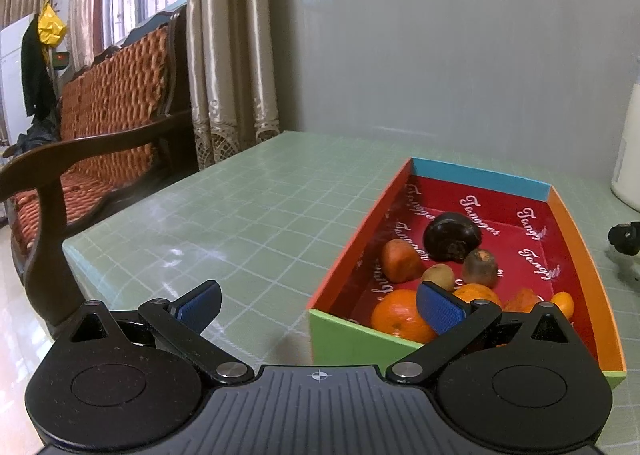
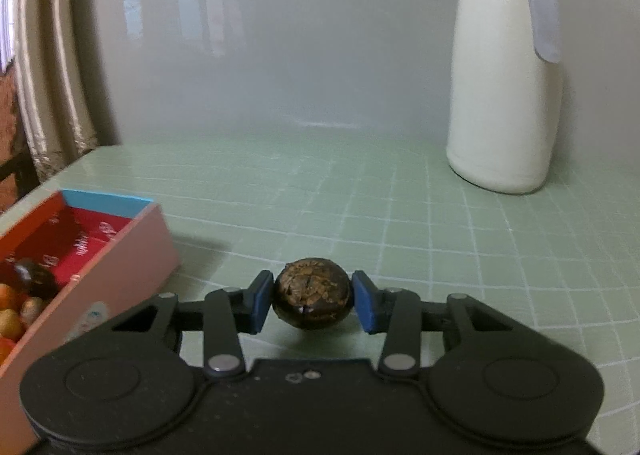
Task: Organize fruits
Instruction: 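Carry the dark brown fruit with the right gripper into the box and release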
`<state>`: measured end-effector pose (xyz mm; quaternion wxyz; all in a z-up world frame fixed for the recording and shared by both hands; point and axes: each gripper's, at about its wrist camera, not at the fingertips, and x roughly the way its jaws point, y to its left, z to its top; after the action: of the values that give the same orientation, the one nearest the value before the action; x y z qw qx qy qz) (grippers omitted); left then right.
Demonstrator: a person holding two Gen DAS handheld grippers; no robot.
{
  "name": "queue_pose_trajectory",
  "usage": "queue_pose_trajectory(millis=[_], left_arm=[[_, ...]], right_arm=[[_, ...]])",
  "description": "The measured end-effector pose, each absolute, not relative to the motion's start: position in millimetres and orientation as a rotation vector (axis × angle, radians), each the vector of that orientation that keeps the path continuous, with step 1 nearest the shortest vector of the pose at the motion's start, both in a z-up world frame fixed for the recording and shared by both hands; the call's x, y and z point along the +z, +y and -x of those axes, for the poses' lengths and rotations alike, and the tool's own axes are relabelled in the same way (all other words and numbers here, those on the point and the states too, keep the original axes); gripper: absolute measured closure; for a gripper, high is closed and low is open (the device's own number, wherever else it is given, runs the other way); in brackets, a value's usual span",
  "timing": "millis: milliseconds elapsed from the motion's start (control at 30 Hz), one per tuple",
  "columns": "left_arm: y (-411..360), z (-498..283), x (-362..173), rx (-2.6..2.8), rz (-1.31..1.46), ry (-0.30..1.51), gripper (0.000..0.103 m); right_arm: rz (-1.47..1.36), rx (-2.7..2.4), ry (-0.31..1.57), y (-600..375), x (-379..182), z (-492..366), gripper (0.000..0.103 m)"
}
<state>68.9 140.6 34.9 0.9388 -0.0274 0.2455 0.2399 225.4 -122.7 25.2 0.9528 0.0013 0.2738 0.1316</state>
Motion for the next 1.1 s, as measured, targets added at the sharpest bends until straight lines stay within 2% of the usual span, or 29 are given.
queue_pose_trajectory(millis=[433, 700, 1100], left_arm=[[163.6, -42.1, 40.6, 0.529, 0.094, 0.458, 0.0], [176.8, -24.1, 44.4, 0.54, 0.121, 0.442, 0.0], [182.7, -16.1, 46.5, 0.531, 0.137, 0.456, 0.0]], right_arm=[[0.034, 0.481, 0.46, -68.7, 59.5, -184.4, 0.062], [0.121, 0.585, 0.486, -15.3, 52.5, -171.2, 0.062], [0.168, 0.575, 0.51, -3.3, 46.1, -159.2, 0.059]])
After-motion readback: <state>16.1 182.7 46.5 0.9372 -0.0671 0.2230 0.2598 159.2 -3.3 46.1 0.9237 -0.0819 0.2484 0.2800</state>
